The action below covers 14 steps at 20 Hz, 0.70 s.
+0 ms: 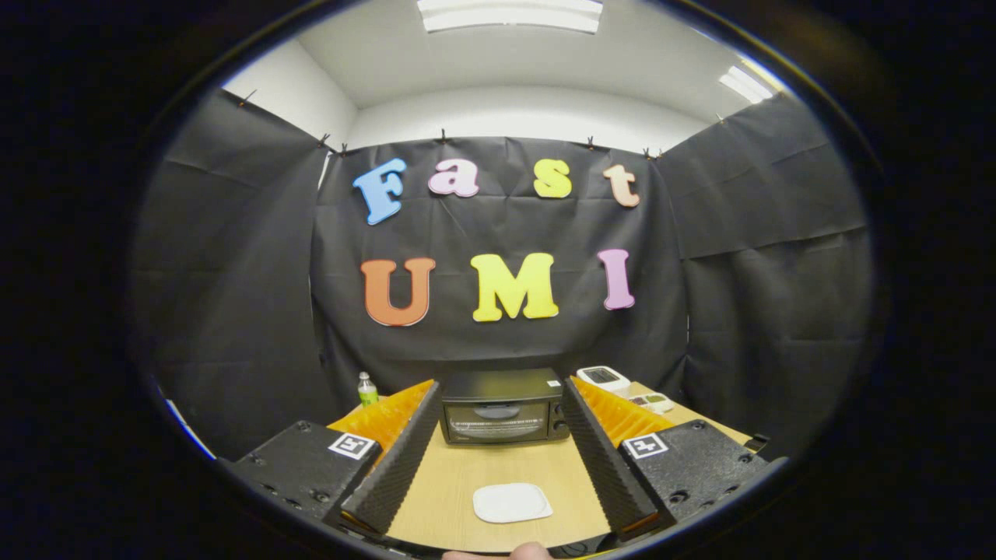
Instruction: Open the toaster oven, put the food inside, and close the toaster oven door.
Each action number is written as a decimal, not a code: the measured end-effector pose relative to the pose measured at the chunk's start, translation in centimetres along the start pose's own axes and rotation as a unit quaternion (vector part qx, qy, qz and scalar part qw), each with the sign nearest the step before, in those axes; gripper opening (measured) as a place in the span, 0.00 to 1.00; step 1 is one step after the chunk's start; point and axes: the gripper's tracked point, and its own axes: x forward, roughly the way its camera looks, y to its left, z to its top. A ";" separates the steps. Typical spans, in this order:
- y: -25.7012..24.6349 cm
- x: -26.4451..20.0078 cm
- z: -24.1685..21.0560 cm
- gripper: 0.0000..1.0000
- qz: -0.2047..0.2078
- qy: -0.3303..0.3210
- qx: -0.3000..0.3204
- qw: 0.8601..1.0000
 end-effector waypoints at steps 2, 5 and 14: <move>0.1 0.2 -0.1 1.00 0.001 0.004 0.000 1.000; 0.0 0.3 0.1 1.00 0.000 -0.001 0.002 1.000; 0.6 0.0 0.3 1.00 0.002 -0.011 -0.014 1.000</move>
